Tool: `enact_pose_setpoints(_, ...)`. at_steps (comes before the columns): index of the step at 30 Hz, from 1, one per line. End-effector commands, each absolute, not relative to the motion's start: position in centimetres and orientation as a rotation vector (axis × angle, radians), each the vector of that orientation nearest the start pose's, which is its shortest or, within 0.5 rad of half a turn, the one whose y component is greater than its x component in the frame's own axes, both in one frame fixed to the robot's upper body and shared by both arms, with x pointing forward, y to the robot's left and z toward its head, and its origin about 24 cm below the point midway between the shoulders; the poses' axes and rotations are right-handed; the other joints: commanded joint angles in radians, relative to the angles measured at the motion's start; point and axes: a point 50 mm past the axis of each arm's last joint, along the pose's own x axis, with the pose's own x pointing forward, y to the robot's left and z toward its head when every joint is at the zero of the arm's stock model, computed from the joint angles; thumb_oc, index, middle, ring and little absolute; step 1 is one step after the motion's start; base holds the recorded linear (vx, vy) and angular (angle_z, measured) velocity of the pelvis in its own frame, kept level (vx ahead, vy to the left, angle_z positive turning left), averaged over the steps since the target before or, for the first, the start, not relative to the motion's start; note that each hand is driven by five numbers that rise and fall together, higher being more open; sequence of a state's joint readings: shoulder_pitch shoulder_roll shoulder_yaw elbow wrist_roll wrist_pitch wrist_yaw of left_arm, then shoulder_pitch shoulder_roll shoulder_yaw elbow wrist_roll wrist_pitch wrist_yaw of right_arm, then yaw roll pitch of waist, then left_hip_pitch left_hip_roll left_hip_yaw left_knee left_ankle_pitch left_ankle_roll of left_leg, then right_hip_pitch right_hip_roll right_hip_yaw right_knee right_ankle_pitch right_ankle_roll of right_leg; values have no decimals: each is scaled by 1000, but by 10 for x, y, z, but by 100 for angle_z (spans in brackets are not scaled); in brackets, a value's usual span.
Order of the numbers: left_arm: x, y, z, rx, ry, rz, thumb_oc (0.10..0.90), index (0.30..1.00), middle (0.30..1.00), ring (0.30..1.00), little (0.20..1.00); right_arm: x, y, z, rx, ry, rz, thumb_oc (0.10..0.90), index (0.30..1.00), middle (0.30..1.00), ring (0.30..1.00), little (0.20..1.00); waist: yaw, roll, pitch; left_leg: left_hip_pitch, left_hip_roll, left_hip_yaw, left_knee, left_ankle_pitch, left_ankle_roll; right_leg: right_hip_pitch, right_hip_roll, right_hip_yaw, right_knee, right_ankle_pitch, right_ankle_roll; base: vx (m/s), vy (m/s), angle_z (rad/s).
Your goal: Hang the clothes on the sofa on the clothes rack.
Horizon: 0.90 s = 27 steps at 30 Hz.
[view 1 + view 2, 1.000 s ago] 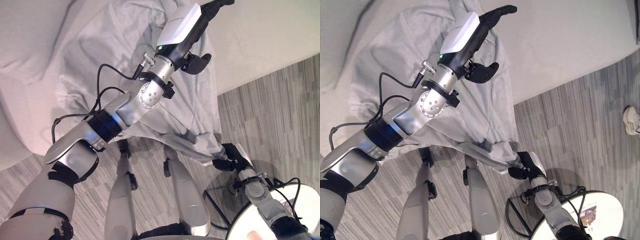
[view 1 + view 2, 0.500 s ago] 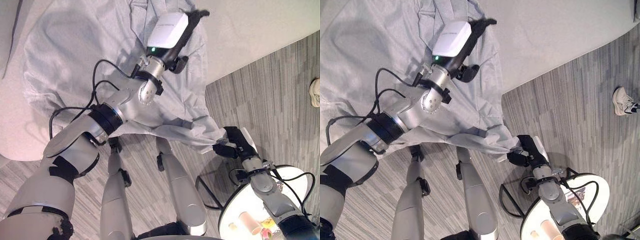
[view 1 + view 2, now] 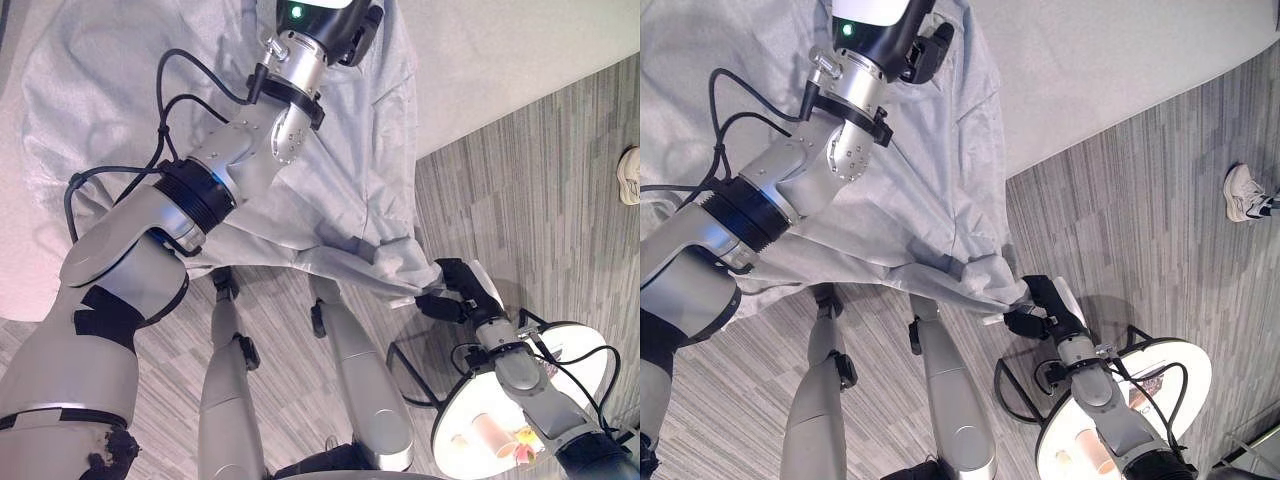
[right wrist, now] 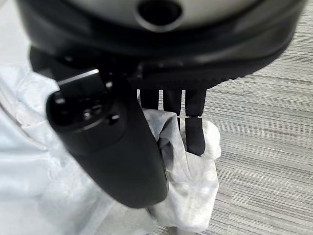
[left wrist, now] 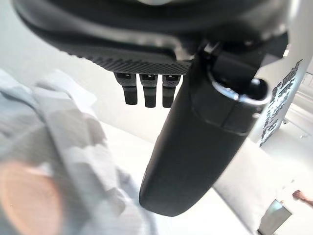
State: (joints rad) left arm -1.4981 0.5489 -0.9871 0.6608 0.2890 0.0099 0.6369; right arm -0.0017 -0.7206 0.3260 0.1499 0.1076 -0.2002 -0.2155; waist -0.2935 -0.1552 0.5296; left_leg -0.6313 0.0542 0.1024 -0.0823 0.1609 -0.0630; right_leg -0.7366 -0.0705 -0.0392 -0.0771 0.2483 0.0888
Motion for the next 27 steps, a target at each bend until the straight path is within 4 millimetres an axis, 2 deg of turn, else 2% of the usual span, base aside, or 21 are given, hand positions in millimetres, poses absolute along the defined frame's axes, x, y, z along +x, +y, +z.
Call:
enact_pose_setpoints(1, 361, 56, 391, 1343, -1285, 343, 800, 900, 900, 900, 900, 219, -274, 43, -611, 45, -19, 400, 300, 300, 300, 300, 14, -76, -10, 19, 119, -94, 94, -94, -77, 45, -59, 8, -7, -7, 113, 0, 0, 0)
enact_pose_setpoints(4, 372, 71, 391, 1456, -1205, 380, 800, 900, 900, 900, 900, 220, -275, 48, -603, 19, -28, 400, 300, 300, 300, 300, 12, -78, -10, 0, 119, -95, 100, -92, -80, 30, -62, 3, -4, -3, 112, -17, 1, 5)
enact_pose_setpoints(9, 379, 96, 401, 1563, -1123, 461, 800, 900, 900, 900, 900, 216, -276, 54, -585, -6, -31, 400, 300, 300, 300, 300, 3, -86, -10, -27, 122, -96, 115, -94, -80, 5, -58, 3, -2, 5, 112, -4, 1, 1)
enact_pose_setpoints(11, 380, 100, 403, 1605, -1111, 471, 800, 900, 900, 900, 900, 215, -278, 55, -584, -8, -37, 400, 300, 300, 300, 300, 3, -83, -10, -34, 123, -96, 121, -96, -80, 0, -59, 3, -2, 5, 111, 0, 0, 0)
enact_pose_setpoints(14, 385, 112, 396, 1663, -1048, 471, 800, 900, 900, 900, 900, 213, -279, 54, -581, -5, -48, 400, 300, 300, 300, 300, 4, -77, -10, -48, 122, -96, 133, -98, -80, -8, -61, 1, -1, 7, 112, 0, 0, 0)
enact_pose_setpoints(15, 388, 115, 392, 1666, -1019, 459, 584, 575, 575, 575, 575, 213, -280, 54, -581, -6, -52, 400, 300, 300, 300, 300, 4, -77, -10, -50, 122, -95, 135, -99, -80, -9, -62, 2, -1, 8, 112, 0, 0, 0)
enact_pose_setpoints(16, 388, 115, 392, 1666, -1019, 459, 584, 575, 575, 575, 575, 213, -280, 54, -581, -6, -52, 400, 300, 300, 300, 300, 4, -76, -10, -50, 122, -95, 135, -99, -80, -9, -62, 2, -1, 8, 112, 0, 0, 0)
enact_pose_setpoints(17, 390, 118, 387, 1662, -995, 448, 400, 300, 300, 300, 300, 212, -281, 54, -583, -4, -58, 400, 300, 300, 300, 300, 5, -75, -10, -50, 122, -96, 138, -100, -80, -9, -62, 0, 1, 8, 112, 0, 0, 0)
enact_pose_setpoints(23, 394, 124, 370, 1565, -948, 412, 400, 300, 300, 300, 300, 211, -284, 56, -588, -8, -78, 400, 300, 300, 300, 300, 13, -76, -10, -23, 117, -98, 147, -108, -80, 25, -65, -6, 7, 0, 110, 0, 0, 0)
enact_pose_setpoints(25, 391, 127, 367, 1526, -972, 404, 400, 300, 300, 300, 300, 209, -285, 60, -608, -18, -77, 400, 300, 300, 300, 300, 20, -71, -10, 5, 114, -99, 140, -108, -81, 55, -69, -10, 10, -6, 112, 0, 0, 0)
enact_pose_setpoints(27, 378, 128, 364, 1430, -1049, 373, 400, 300, 300, 300, 300, 211, -287, 73, -657, -64, -82, 400, 300, 300, 300, 300, 42, -57, -10, 66, 106, -103, 120, -108, -83, 111, -76, -20, 21, -23, 115, 3, 32, -6)
